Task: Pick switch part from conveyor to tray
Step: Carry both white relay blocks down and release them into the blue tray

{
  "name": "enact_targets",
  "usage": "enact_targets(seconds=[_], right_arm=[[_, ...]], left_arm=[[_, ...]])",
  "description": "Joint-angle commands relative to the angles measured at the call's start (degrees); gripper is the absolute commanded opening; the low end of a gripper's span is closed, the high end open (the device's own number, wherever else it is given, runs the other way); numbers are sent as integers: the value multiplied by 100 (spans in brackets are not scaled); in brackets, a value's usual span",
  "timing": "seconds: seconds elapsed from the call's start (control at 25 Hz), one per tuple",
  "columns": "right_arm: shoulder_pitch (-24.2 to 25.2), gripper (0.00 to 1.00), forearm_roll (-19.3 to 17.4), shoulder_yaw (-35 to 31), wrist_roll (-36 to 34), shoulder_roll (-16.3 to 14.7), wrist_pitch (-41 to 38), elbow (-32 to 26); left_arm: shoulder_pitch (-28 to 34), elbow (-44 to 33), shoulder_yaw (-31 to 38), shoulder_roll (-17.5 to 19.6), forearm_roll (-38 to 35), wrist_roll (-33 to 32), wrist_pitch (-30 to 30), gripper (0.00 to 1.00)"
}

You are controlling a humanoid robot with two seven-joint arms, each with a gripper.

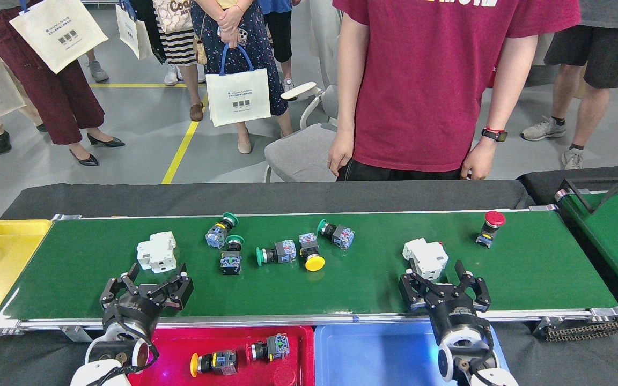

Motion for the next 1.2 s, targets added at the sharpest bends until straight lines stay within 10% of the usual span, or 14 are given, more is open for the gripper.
enact_targets(seconds=[0.0,0.12,0.2,0.24,0.28,0.32,0.44,0.68,0.96,1.16], right_arm=[[-218,99,11,132,-38,115,71,191],[-341,79,-33,211,-38,97,-17,262],[-332,48,-50,369,-21,62,-175,279],[-314,18,-68,466,-21,18,-351,279],[-314,9,-68,492,-12,9,-430,297],[-314,10,-68,510,-12,9,-474,297],[-323,10,-68,510,-12,0,-527,279],[-235,11,-156,475,6,-79,-984,-239],[846,15,-1298,299,252,-1415,-2504,-2164],[1795,15,-1799,-817,252,-1951,-4296,-2525]], left_arm=[[-320,288,-1,172,-25,34,311,100],[-821,1088,-1,401,-25,69,707,100],[-1190,1642,-10,462,-25,140,962,93],[-1374,1914,-10,480,-25,280,1067,76],[-1462,2116,-10,506,10,421,1058,47],[-1515,2266,-10,506,37,544,1041,25],[-1515,2389,-19,515,19,1054,1094,9],[-1401,2292,-45,533,1,1291,1006,3],[-56,-749,-72,823,230,1080,-1253,4],[823,-1926,-142,796,423,939,-1965,5]])
